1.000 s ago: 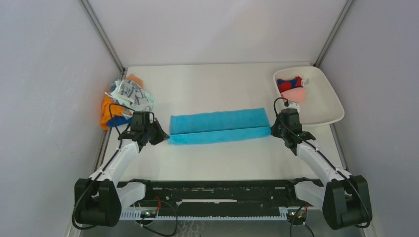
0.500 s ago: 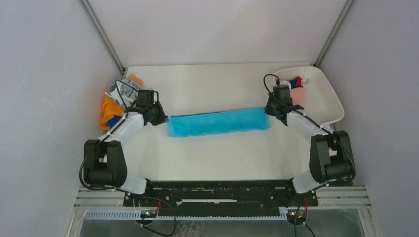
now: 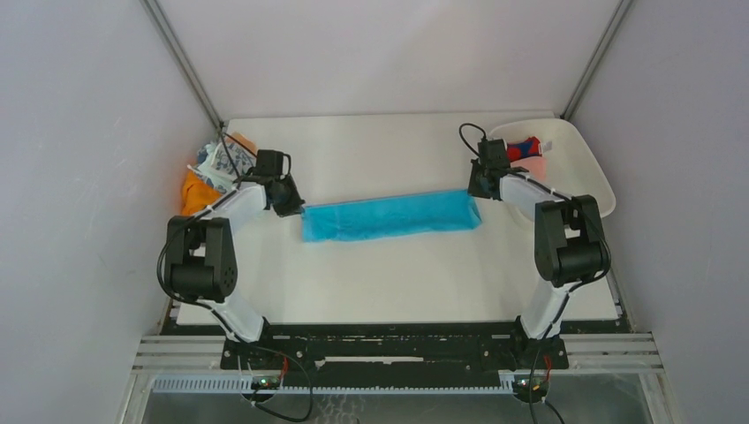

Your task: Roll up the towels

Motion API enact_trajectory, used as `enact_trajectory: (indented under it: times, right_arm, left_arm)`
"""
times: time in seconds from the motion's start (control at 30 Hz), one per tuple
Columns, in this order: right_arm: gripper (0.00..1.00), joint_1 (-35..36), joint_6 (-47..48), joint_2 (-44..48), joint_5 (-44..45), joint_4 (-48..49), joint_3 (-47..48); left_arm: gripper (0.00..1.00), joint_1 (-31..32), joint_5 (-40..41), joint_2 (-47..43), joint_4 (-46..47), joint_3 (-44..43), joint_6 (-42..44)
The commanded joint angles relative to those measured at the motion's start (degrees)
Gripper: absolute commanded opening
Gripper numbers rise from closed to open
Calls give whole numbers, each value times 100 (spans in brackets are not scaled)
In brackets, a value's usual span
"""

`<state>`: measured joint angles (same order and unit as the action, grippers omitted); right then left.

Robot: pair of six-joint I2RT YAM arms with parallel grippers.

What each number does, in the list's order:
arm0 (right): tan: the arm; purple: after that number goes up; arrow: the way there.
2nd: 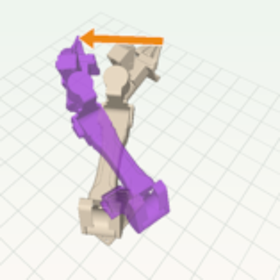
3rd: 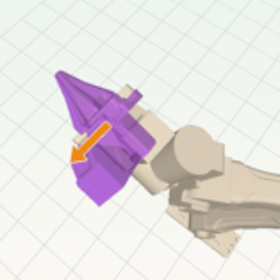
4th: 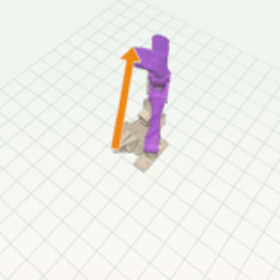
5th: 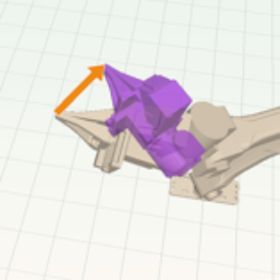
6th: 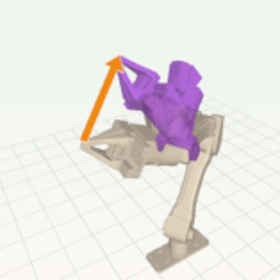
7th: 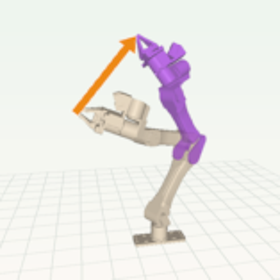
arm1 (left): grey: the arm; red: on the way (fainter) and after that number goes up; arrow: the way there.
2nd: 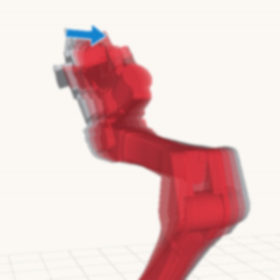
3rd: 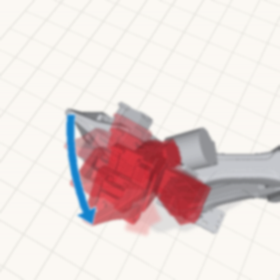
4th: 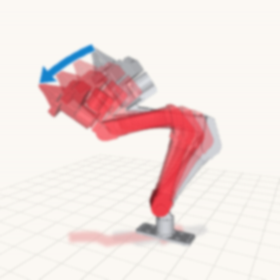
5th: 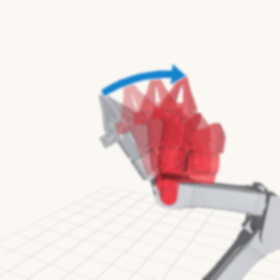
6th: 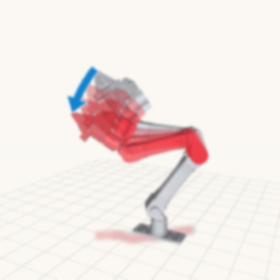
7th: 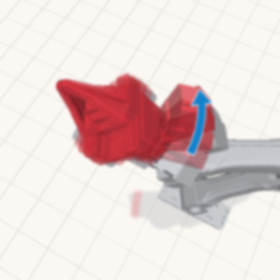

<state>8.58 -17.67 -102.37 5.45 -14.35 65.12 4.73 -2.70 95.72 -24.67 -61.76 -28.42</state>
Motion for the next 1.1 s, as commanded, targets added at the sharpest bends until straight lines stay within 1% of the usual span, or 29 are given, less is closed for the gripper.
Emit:
enact_trajectory:
  times: [0.0,0.13,0.27,0.47,0.57,0.63,0.73,0.83,0.93,1.07]
  right_arm:
    - [0,-251,237,-190,624,-297,386]
    - [4,-279,254,-294,651,-386,435]
    - [10,-295,264,-428,702,-504,525]
    - [12,-286,239,-421,725,-516,526]
    - [29,-279,229,-409,668,-631,668]
    - [41,-253,236,-331,680,-723,707]
    - [47,-211,225,-63,694,-831,709]
    - [50,-182,183,288,563,-969,699]
    - [52,-127,106,665,390,-1078,577]
    - [53,-18,27,1174,161,-1005,-42]
  left_arm:
    - [3,-161,614,203,-162,-422,288]
    - [7,-157,635,329,-195,-546,309]
    - [13,-154,639,405,-188,-643,359]
    - [14,-127,539,532,-91,-808,457]
    - [17,-107,525,498,-168,-870,434]
    - [24,-94,509,336,-187,-810,348]
    - [31,-28,426,-52,-193,-661,214]
    - [36,213,327,-446,-222,-540,65]
    - [37,580,255,-765,-297,-480,-49]
    - [38,1170,223,-1015,-224,-370,-205]
